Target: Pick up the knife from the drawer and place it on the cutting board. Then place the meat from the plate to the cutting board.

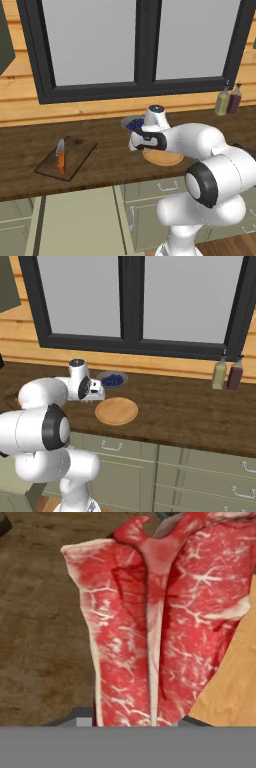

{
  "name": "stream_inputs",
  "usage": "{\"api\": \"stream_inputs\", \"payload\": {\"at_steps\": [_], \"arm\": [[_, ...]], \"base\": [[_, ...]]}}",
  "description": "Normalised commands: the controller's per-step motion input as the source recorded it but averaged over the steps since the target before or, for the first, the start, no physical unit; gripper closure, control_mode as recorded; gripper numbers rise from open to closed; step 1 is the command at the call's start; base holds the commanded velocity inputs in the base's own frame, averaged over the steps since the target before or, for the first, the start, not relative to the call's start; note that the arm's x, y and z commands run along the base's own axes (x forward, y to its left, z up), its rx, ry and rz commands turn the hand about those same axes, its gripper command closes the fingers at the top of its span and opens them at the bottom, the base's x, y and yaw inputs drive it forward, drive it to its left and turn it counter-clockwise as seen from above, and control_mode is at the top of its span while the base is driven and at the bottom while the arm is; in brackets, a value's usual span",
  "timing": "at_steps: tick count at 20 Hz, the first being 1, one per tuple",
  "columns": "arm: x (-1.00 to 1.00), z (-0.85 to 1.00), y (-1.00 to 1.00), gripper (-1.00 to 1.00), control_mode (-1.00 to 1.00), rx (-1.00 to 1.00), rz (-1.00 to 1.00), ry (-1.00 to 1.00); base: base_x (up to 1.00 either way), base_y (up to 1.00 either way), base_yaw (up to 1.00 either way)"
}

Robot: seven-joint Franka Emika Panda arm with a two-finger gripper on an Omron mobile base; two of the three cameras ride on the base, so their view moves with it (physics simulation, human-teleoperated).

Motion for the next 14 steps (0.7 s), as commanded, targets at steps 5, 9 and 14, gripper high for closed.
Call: {"api": "stream_inputs", "payload": {"at_steps": [5,9,14], "arm": [[0.01,0.38,0.84,1.0,-1.0,0.0,0.04,0.09],[0.18,0.19,0.84,1.0,-1.0,0.0,0.04,0.13],[0.29,0.03,0.9,1.0,-1.0,0.0,0.08,0.13]], "base": [[0.0,0.0,0.0],[0.0,0.0,0.0],[0.0,0.0,0.0]]}}
